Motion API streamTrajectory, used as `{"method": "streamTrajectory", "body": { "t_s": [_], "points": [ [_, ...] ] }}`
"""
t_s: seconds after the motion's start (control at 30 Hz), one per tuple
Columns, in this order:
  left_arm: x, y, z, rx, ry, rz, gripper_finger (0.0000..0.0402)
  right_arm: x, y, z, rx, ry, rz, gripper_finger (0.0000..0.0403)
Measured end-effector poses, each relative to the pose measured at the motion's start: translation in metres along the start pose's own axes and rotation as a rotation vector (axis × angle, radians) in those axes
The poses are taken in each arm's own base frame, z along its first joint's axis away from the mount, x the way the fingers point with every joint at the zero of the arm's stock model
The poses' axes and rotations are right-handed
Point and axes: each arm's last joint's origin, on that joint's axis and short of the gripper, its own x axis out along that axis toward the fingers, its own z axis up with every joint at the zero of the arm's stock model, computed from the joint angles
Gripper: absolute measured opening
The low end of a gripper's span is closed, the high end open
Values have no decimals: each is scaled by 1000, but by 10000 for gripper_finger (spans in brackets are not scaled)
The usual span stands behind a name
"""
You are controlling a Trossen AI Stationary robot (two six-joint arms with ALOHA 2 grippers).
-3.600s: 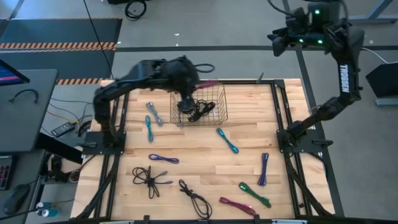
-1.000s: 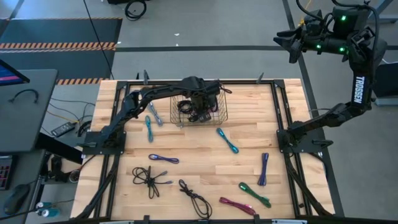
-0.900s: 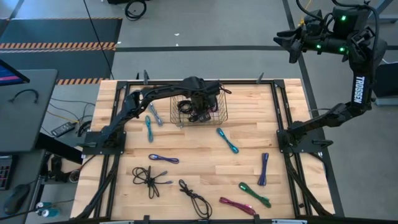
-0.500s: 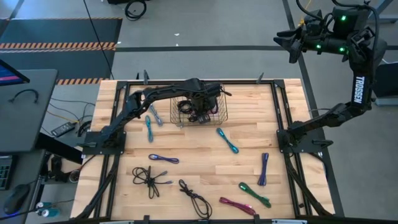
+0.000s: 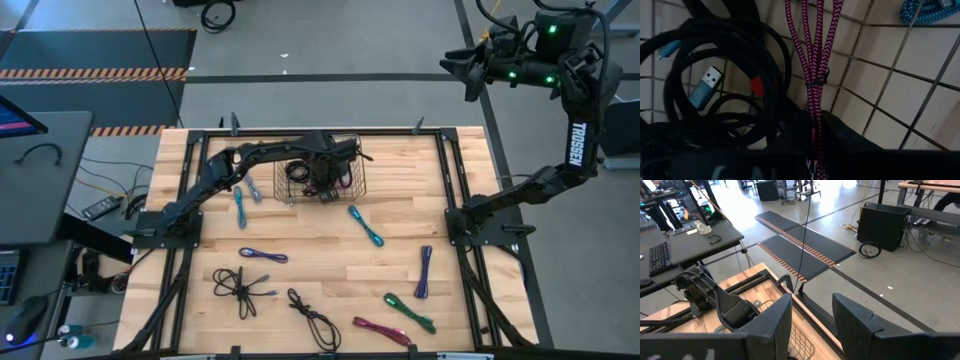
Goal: Pick and place USB-C Cables
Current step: Put the pink charger cable into the wire basket, then put the blue charger cable into the wire basket
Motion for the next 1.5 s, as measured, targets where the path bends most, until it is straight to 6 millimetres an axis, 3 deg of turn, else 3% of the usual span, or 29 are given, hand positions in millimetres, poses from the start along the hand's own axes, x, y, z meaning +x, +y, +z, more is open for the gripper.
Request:
{"method": "streamTrajectory", "body": {
  "t_s": [0.33,0.63,0.9,1.03,1.23,1.5],
  "points": [
    [0,0,0,0,-3,2,38,0,0,0,-4,-2,0,147],
    [1,-1,1,3,-5,5,161,0,0,0,-4,-2,0,147],
    [-5,-1,4,-3,-26,15,185,0,0,0,-4,-2,0,147],
    [-23,-2,9,-1,-54,19,185,0,0,0,-7,-2,0,147],
    [-68,-5,12,2,-116,13,187,0,0,0,-10,-2,0,147],
    [-141,-18,-21,29,-203,-129,179,2,-1,0,-7,2,0,147]
  ]
}}
